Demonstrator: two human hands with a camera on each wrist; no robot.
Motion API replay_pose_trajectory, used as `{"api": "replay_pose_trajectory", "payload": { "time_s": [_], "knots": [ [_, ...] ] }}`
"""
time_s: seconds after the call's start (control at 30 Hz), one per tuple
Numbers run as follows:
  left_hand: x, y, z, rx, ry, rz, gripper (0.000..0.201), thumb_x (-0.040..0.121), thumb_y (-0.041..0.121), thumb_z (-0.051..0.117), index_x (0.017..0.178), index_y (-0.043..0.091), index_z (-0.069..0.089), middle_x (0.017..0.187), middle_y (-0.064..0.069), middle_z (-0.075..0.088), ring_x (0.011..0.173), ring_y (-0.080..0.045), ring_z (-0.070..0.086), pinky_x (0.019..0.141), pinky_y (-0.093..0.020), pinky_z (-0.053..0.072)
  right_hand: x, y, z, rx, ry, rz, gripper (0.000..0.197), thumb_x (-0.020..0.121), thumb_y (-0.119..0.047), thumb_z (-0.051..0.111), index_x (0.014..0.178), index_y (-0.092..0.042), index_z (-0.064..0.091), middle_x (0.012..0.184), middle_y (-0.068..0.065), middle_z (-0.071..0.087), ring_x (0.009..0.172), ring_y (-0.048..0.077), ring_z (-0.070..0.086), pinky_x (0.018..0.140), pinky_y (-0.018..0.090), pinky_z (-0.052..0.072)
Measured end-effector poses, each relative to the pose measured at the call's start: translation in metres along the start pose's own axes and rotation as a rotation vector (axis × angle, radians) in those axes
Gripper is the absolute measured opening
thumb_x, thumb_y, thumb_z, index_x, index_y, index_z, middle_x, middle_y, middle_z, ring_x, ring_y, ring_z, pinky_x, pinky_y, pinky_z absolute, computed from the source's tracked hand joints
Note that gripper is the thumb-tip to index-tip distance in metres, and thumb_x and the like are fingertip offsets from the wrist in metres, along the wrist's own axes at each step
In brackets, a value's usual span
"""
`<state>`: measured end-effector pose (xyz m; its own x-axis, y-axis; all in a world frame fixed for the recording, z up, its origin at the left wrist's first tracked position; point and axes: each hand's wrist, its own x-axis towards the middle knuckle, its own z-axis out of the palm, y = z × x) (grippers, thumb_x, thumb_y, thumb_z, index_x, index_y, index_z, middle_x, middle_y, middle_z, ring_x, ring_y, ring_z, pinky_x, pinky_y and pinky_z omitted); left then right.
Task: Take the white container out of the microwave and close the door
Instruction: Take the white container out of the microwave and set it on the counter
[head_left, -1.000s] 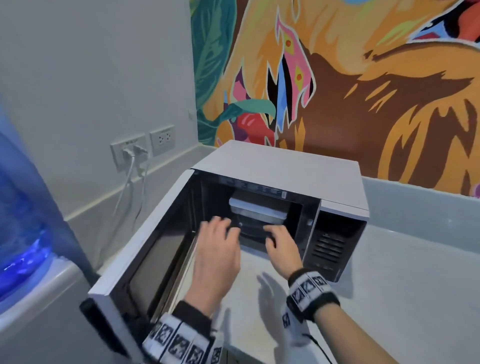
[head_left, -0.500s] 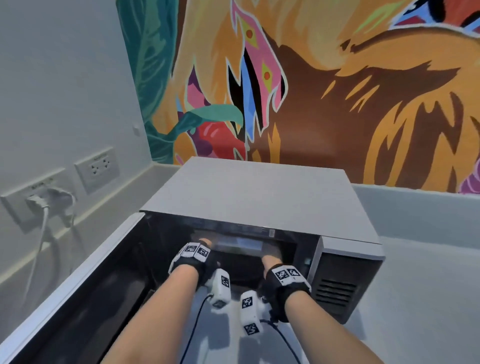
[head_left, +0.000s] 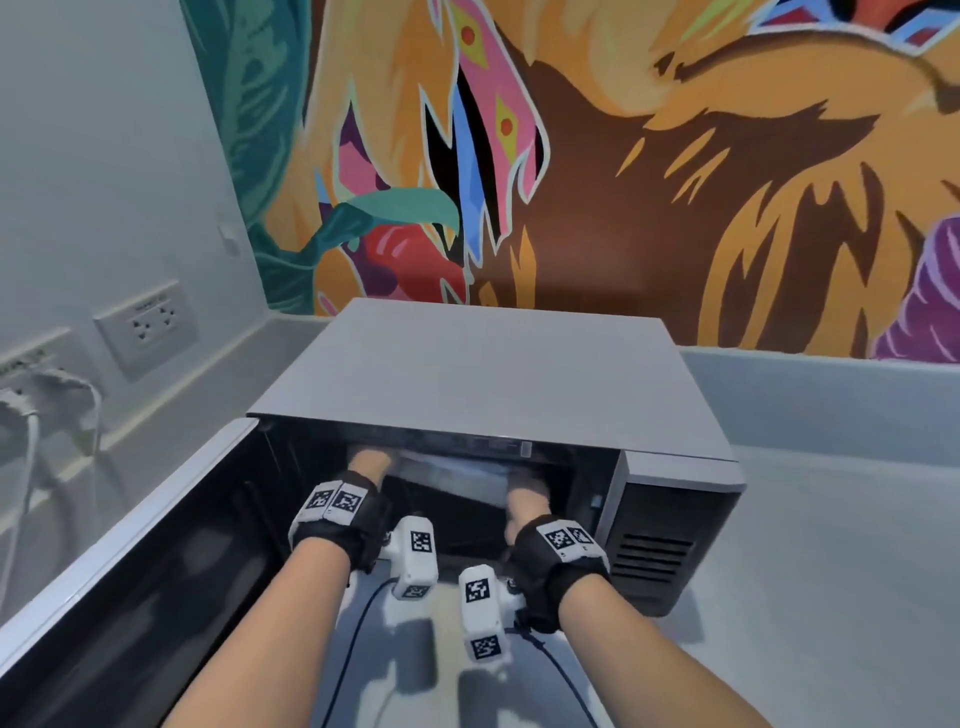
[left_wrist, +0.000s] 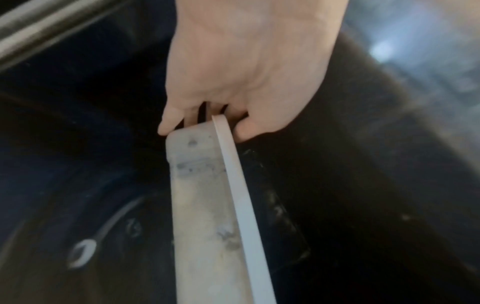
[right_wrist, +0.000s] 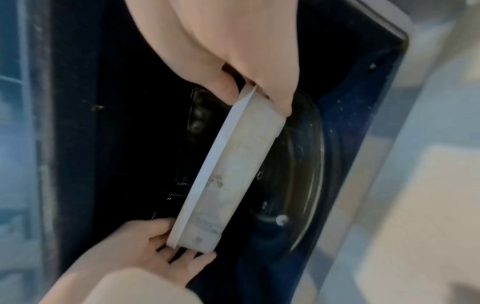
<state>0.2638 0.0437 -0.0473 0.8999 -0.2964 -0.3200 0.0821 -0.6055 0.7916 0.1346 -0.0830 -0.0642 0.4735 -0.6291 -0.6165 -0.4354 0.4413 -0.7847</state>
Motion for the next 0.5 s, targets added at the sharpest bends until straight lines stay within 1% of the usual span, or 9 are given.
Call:
{"api": "replay_pose_trajectory", "payload": {
  "time_s": [0.03, 0.07, 0.1, 0.13, 0.17, 0.27, 0.37, 0.43, 0.5],
  "knots": [
    [-0.01, 0.005, -0.001, 0.004, 0.035, 0.019, 0.04, 0.096, 0.001, 0.039, 0.133, -0.016, 0.042, 0.142, -0.032, 0.044, 0.132, -0.04, 0.044, 0.107, -0.04, 0.04, -0.002, 0.004, 0.001, 0.132, 0.018, 0.003, 0.044, 0.099, -0.007, 0.029, 0.141, 0.005, 0.038, 0.146, 0.021, 0.043, 0.134, 0.03, 0.045, 0.038, 0.0, 0.034],
    [-0.019, 0.007, -0.003, -0.005, 0.076, 0.029, 0.039, 0.095, 0.0, 0.041, 0.13, -0.017, 0.045, 0.138, -0.032, 0.048, 0.129, -0.041, 0.047, 0.106, -0.04, 0.042, -0.002, 0.013, 0.004, 0.137, 0.055, -0.064, 0.043, 0.097, -0.007, 0.033, 0.139, 0.002, 0.041, 0.138, 0.018, 0.051, 0.122, 0.029, 0.055, 0.048, 0.003, 0.041],
    [-0.027, 0.005, -0.005, -0.017, 0.146, 0.025, 0.038, 0.093, 0.001, 0.042, 0.127, -0.016, 0.048, 0.135, -0.033, 0.05, 0.125, -0.043, 0.049, 0.104, -0.041, 0.044, -0.007, 0.023, 0.005, 0.193, 0.067, -0.081, 0.043, 0.095, -0.006, 0.036, 0.137, -0.002, 0.043, 0.125, 0.015, 0.057, 0.101, 0.027, 0.062, 0.056, 0.016, 0.046],
    [-0.037, 0.001, -0.005, -0.044, 0.225, 0.042, 0.038, 0.091, 0.001, 0.042, 0.124, -0.015, 0.05, 0.133, -0.033, 0.051, 0.122, -0.044, 0.05, 0.103, -0.042, 0.043, -0.012, 0.033, 0.005, 0.244, 0.066, -0.094, 0.045, 0.092, -0.005, 0.035, 0.136, -0.004, 0.044, 0.111, 0.012, 0.057, 0.079, 0.023, 0.058, 0.054, 0.023, 0.041],
    [-0.049, -0.005, -0.006, -0.063, 0.281, 0.057, 0.038, 0.089, 0.002, 0.042, 0.123, -0.013, 0.05, 0.131, -0.033, 0.051, 0.12, -0.045, 0.05, 0.102, -0.043, 0.042, -0.02, 0.045, 0.004, 0.258, 0.046, -0.116, 0.046, 0.09, -0.004, 0.032, 0.135, -0.006, 0.043, 0.106, 0.01, 0.056, 0.07, 0.019, 0.051, 0.053, 0.022, 0.034],
    [-0.088, -0.034, -0.004, -0.112, 0.372, 0.114, 0.045, 0.086, 0.003, 0.04, 0.13, 0.001, 0.049, 0.133, -0.026, 0.048, 0.119, -0.044, 0.049, 0.103, -0.046, 0.041, -0.034, 0.082, -0.006, 0.225, -0.003, -0.156, 0.046, 0.087, 0.001, 0.031, 0.129, -0.009, 0.046, 0.116, 0.016, 0.059, 0.062, 0.011, 0.043, 0.05, 0.017, 0.028],
    [-0.133, -0.064, 0.002, -0.197, 0.482, 0.114, 0.047, 0.086, 0.003, 0.038, 0.131, 0.008, 0.049, 0.134, -0.023, 0.048, 0.118, -0.043, 0.049, 0.104, -0.05, 0.041, -0.067, 0.11, -0.027, 0.208, -0.077, -0.143, 0.045, 0.084, 0.005, 0.028, 0.123, -0.008, 0.048, 0.103, 0.012, 0.055, 0.058, 0.009, 0.037, 0.048, 0.018, 0.025],
    [-0.166, -0.078, 0.012, -0.247, 0.509, 0.138, 0.047, 0.087, 0.002, 0.036, 0.132, 0.008, 0.048, 0.134, -0.022, 0.044, 0.12, -0.042, 0.046, 0.106, -0.05, 0.038, -0.087, 0.131, -0.043, 0.18, -0.11, -0.149, 0.046, 0.082, 0.007, 0.027, 0.12, -0.001, 0.052, 0.095, 0.008, 0.053, 0.058, 0.009, 0.037, 0.046, 0.016, 0.026],
    [-0.198, -0.091, 0.025, -0.286, 0.515, 0.164, 0.047, 0.088, 0.001, 0.035, 0.133, 0.009, 0.047, 0.134, -0.02, 0.043, 0.121, -0.04, 0.044, 0.105, -0.05, 0.036, -0.098, 0.157, -0.06, 0.173, -0.148, -0.147, 0.047, 0.079, 0.01, 0.027, 0.115, 0.004, 0.058, 0.086, 0.005, 0.056, 0.057, 0.009, 0.04, 0.041, 0.012, 0.03]
  ]
}}
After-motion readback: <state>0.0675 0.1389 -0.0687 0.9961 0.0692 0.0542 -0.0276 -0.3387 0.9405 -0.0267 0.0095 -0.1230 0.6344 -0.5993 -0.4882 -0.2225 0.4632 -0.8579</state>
